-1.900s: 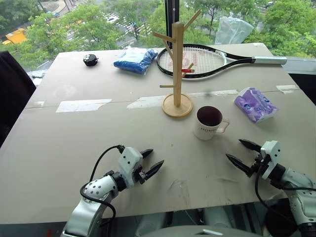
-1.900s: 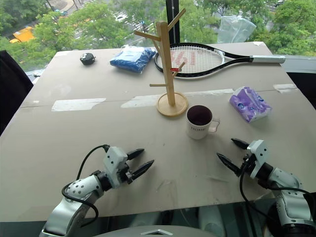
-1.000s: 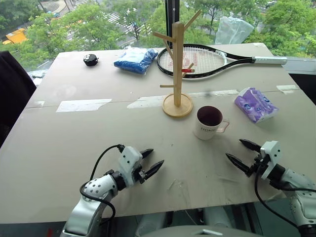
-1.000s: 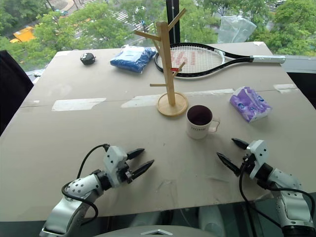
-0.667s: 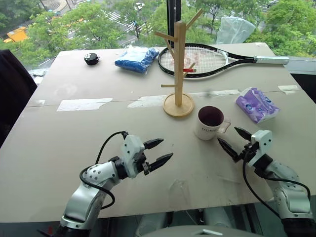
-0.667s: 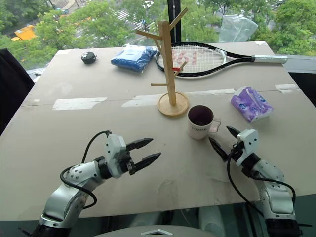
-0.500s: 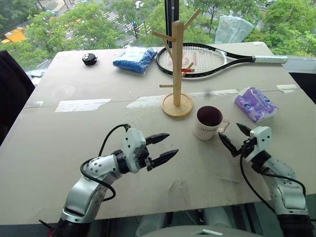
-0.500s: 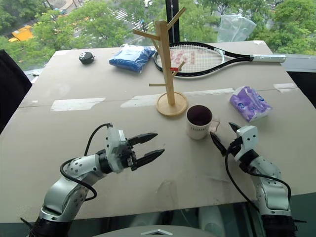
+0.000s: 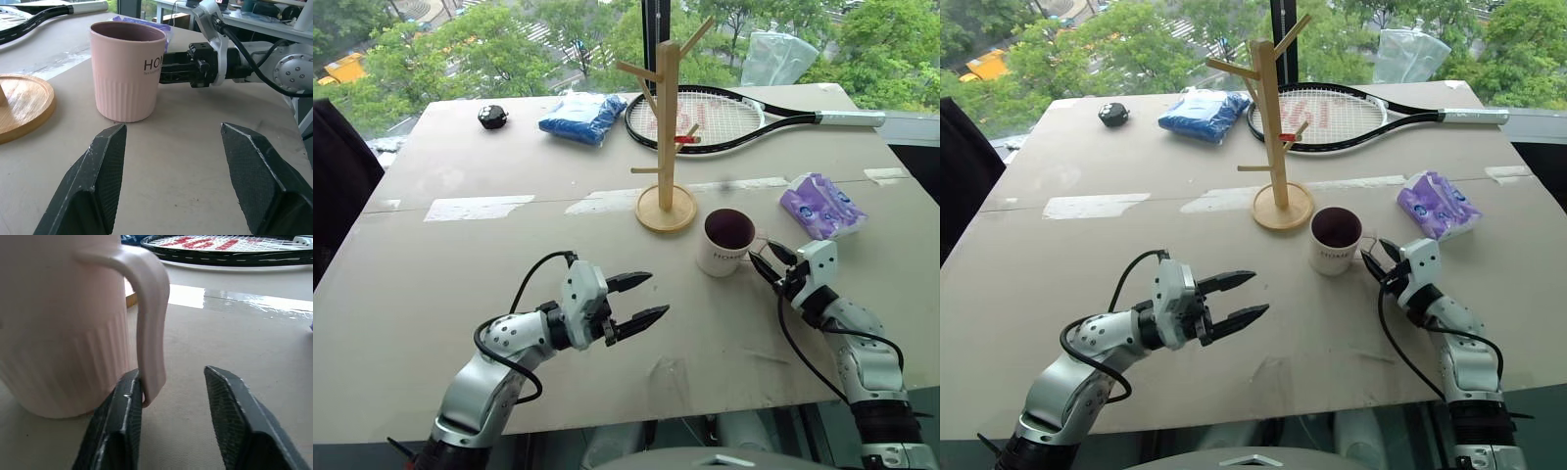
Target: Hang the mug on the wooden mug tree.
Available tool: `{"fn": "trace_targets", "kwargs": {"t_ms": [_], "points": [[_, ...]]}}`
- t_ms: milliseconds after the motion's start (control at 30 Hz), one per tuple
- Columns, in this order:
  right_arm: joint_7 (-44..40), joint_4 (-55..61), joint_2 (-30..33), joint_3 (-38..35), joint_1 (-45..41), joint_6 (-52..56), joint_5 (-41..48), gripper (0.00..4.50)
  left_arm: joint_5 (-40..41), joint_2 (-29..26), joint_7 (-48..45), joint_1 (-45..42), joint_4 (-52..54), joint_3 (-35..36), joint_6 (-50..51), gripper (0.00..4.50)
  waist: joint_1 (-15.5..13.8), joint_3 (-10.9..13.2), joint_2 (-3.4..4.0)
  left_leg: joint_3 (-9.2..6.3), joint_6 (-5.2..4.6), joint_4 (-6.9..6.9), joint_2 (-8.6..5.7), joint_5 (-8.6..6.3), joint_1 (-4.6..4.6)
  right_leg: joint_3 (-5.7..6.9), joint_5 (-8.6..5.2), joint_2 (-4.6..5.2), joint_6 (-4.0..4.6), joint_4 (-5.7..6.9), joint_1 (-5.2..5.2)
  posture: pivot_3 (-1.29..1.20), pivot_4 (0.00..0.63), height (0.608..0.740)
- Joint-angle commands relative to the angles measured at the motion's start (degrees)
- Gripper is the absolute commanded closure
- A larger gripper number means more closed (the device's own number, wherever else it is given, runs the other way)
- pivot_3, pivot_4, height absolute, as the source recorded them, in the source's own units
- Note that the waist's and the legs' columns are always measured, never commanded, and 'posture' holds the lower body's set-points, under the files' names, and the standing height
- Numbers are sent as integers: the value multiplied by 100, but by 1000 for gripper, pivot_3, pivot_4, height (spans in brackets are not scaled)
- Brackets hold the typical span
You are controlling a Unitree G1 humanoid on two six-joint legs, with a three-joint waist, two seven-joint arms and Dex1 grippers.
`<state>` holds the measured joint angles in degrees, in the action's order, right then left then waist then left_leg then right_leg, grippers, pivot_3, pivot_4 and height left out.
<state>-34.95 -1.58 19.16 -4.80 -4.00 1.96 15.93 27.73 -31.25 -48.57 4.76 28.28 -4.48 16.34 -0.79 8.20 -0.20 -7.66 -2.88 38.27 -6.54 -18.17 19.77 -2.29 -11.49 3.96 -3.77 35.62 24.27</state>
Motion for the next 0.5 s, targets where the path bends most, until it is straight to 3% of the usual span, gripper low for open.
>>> {"fn": "trace_targets", "kwargs": {"t_ms": [33,67,333,500], "points": [[-172,-18,83,-11,-180,-126,53,4063,-52,8,11,53,14,139,-239,1360,5,0,0,0,0,0,0,0,0,0,0,0,0,0,0,0,150,740],[-194,-26,111,-12,-219,-108,44,4433,-67,45,31,78,-28,160,-308,1360,5,0,0,1,0,0,0,0,0,-1,0,0,0,1,0,0,150,740],[-400,459,516,50,-516,392,170,4433,-160,507,171,226,-501,298,-991,1360,-1,5,6,1,0,0,0,0,1,-1,0,1,0,0,0,0,150,740],[-344,1642,1285,377,-1404,2052,23,4433,449,1405,160,26,-881,658,-1739,1360,10,9,9,5,0,5,0,0,3,-4,1,6,-1,-1,2,0,150,740]]}}
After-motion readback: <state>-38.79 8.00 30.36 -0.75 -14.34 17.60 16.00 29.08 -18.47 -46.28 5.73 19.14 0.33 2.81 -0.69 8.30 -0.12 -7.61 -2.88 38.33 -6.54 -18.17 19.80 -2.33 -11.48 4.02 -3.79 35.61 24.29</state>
